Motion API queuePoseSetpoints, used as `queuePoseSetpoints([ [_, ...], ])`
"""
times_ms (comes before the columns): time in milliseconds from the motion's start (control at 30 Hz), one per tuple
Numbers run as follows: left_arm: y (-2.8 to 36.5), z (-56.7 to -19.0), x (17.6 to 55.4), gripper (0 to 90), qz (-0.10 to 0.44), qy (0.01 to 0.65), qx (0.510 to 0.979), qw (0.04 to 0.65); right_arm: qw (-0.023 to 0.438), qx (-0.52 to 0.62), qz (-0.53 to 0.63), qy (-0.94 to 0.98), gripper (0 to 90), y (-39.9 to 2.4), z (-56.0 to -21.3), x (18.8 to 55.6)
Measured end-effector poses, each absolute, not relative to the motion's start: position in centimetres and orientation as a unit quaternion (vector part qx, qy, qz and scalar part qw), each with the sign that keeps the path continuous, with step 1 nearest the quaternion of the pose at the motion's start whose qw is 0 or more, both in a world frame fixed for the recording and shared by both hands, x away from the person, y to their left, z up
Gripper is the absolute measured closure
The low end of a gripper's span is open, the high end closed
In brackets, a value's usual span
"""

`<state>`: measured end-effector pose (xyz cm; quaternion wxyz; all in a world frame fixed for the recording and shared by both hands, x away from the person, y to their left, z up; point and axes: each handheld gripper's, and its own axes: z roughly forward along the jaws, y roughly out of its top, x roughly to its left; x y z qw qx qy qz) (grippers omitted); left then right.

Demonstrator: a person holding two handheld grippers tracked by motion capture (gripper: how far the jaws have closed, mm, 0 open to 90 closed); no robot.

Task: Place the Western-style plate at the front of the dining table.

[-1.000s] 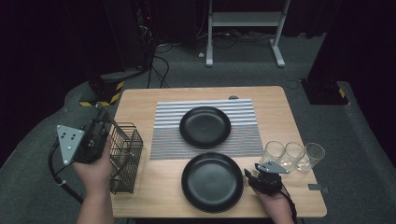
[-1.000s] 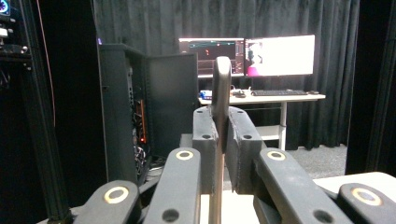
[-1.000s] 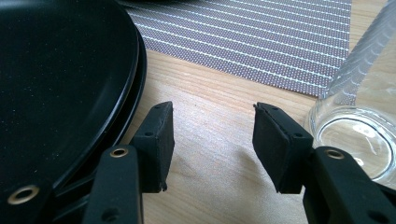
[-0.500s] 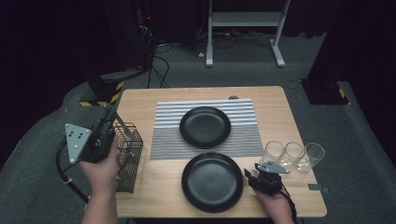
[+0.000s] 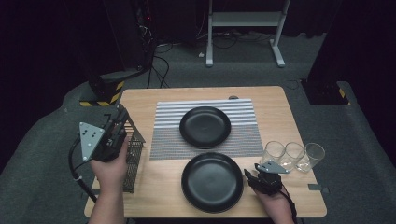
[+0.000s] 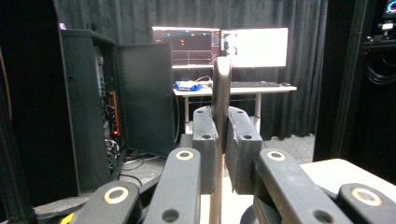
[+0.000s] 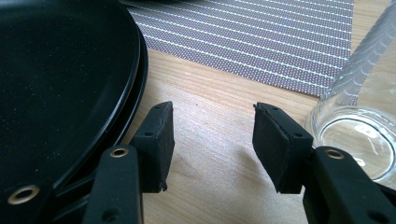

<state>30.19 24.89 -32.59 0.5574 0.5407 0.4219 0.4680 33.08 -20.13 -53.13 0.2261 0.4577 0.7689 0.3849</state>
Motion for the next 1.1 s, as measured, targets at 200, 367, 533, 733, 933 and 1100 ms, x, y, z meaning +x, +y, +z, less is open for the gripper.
queuePoseSetpoints([
  [200,24.0,-32.9,30.5,83.0,0.464,0.417,0.546,0.56,0.224,0.459,0.385,0.769,48.2,-20.1,-53.1,33.1],
  [367,23.3,-33.1,30.8,83.0,0.456,0.415,0.552,0.561,0.223,0.458,0.384,0.77,48.3,-20.1,-53.1,33.1],
  [533,22.6,-33.2,31.1,83.0,0.448,0.413,0.557,0.564,0.222,0.459,0.384,0.77,48.3,-20.1,-53.1,33.1],
  [733,21.6,-33.4,31.5,83.0,0.441,0.412,0.563,0.564,0.222,0.457,0.384,0.771,48.3,-20.0,-53.1,33.1],
  [933,20.6,-33.9,32.5,83.0,0.429,0.416,0.575,0.559,0.222,0.456,0.384,0.772,48.4,-20.1,-53.1,33.1],
  [1100,19.9,-34.5,33.5,83.0,0.417,0.424,0.58,0.556,0.222,0.456,0.383,0.772,48.5,-20.0,-53.1,33.1],
])
